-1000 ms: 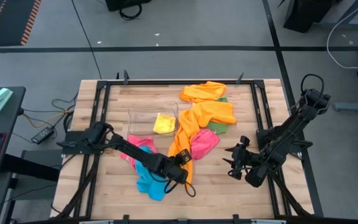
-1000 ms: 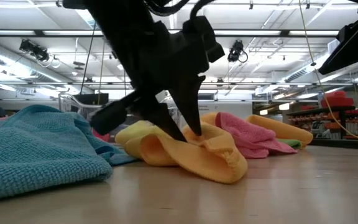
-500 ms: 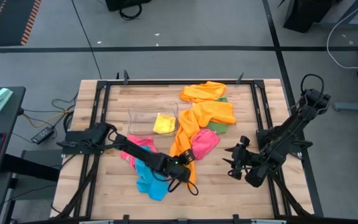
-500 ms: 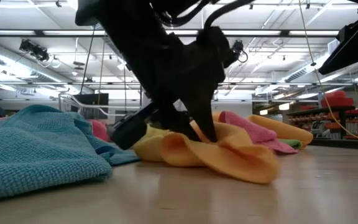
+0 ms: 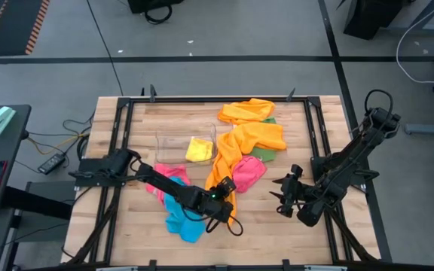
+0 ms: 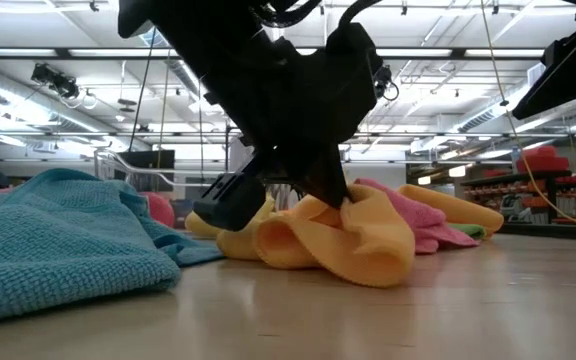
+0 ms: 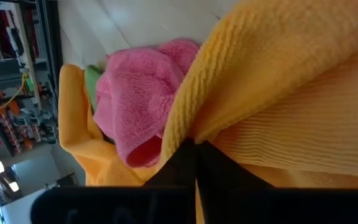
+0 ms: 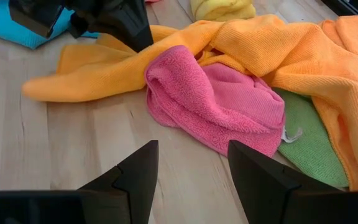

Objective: Fold microfiber towels
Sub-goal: Fold the bottom orange microfiber cloth

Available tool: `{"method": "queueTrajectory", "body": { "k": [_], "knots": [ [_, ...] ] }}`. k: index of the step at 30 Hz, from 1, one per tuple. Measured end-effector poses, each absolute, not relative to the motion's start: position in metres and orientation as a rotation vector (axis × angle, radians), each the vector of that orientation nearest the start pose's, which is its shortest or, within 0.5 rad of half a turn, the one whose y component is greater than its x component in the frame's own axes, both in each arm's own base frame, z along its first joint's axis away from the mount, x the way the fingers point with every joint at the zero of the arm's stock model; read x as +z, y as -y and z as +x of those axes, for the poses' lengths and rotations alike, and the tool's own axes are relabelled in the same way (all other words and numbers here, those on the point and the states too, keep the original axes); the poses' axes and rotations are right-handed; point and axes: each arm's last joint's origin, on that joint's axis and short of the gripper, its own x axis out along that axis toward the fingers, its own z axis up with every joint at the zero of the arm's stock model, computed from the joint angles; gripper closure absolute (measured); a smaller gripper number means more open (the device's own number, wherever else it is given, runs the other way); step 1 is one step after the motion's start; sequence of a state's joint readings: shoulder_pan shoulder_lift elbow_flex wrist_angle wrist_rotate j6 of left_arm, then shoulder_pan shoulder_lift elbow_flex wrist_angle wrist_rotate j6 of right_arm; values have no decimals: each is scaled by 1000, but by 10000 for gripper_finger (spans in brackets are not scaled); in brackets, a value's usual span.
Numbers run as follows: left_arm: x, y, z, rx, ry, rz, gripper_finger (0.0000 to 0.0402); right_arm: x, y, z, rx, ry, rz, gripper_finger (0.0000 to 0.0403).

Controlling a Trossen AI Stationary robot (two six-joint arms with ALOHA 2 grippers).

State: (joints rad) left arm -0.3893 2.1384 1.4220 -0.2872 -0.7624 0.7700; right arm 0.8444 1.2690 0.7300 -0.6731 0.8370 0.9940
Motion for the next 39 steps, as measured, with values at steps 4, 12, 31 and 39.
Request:
{"method": "queueTrajectory", "body": {
  "k": [4,12,31,39],
  "knots": [
    [137,152,406,-8,-963,1253,395,200,-145,158,-366,-687,39,201],
    [179,164,405,-22,-1032,1085,398,202,-149,162,-336,-650,52,201],
    [243,115,440,37,-1009,767,400,174,-174,203,-225,-584,-180,201],
    [244,119,457,-180,-812,711,398,169,-173,203,-227,-617,-242,201]
  ]
}}
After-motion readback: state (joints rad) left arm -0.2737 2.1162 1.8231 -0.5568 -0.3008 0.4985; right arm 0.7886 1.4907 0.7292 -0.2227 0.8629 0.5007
